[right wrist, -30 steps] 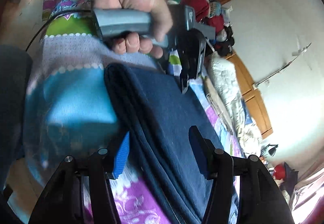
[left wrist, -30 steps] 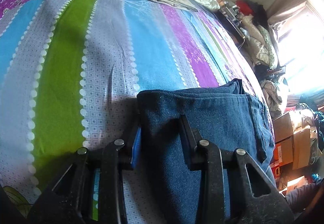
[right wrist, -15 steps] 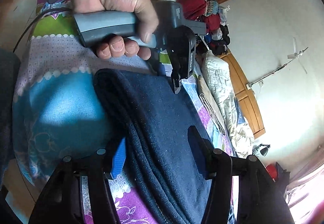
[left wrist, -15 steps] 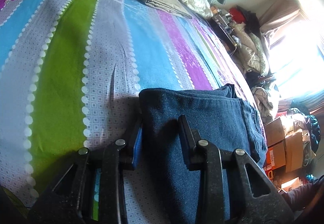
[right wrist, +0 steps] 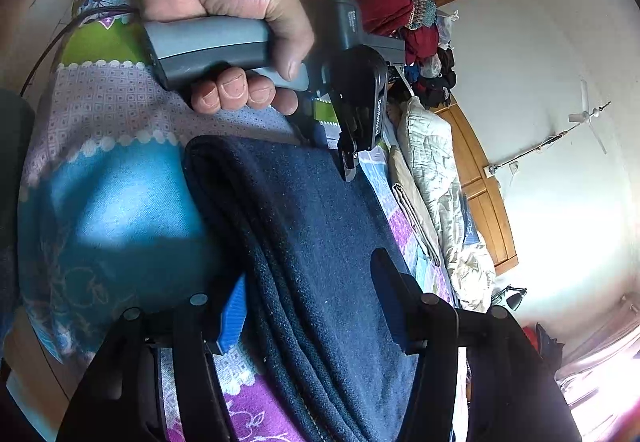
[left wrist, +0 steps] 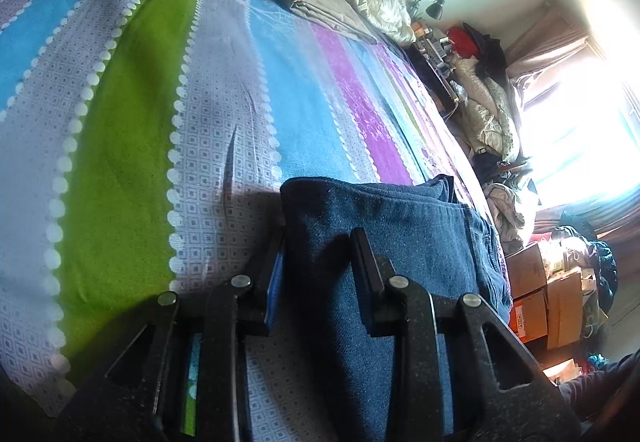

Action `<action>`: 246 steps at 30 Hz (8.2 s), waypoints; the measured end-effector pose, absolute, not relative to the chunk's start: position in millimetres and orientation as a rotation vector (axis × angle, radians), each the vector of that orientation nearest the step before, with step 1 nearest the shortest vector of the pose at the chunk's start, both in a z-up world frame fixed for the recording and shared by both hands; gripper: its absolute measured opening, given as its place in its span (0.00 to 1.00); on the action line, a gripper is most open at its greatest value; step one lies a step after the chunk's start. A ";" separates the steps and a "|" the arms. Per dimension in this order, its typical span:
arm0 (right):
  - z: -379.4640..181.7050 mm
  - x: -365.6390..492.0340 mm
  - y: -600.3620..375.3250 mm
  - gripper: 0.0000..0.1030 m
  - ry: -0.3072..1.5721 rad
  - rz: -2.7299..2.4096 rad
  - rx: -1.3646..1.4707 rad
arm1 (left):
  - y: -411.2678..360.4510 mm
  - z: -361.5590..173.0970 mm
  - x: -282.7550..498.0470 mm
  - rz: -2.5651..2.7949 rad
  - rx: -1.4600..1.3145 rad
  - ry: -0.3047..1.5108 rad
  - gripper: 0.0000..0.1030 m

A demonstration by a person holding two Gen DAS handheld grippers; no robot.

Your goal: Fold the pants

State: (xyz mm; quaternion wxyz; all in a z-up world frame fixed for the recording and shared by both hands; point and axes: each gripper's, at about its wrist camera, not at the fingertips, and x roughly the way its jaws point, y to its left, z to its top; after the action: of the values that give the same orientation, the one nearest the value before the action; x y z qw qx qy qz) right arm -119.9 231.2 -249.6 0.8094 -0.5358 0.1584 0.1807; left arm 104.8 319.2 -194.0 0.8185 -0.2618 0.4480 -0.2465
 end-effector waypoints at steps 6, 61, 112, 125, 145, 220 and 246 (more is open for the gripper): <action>-252.6 -107.4 242.8 0.47 0.356 0.402 -1.163 | 317.6 -193.2 104.5 -0.524 -0.554 0.953 0.30; -191.6 -107.9 -340.1 0.13 0.655 0.194 0.984 | -180.7 -114.8 161.9 -0.827 0.002 1.058 0.14; -219.4 87.0 -499.0 0.33 0.876 0.481 0.627 | -96.8 -163.9 72.7 -0.672 -0.026 1.120 0.62; -228.5 -65.3 -463.5 0.39 0.963 0.634 0.515 | -79.6 -179.1 18.6 -0.774 0.069 1.078 0.59; -151.8 -74.7 -487.0 0.50 0.919 0.339 0.301 | 15.9 -171.9 -5.5 -0.684 -0.110 1.058 0.52; -146.2 -87.1 -355.1 0.58 0.865 0.074 0.113 | 155.3 -182.3 58.5 -0.035 0.018 0.982 0.62; -157.8 -50.7 -386.2 0.58 0.964 0.176 0.376 | 123.2 -167.0 75.9 -0.132 0.014 0.968 0.62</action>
State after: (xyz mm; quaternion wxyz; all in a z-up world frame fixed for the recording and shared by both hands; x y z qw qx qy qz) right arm -50.7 -386.2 -157.8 0.8655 0.1795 0.4601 0.0839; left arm 75.9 123.2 -167.0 0.8830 0.0068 0.4651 -0.0634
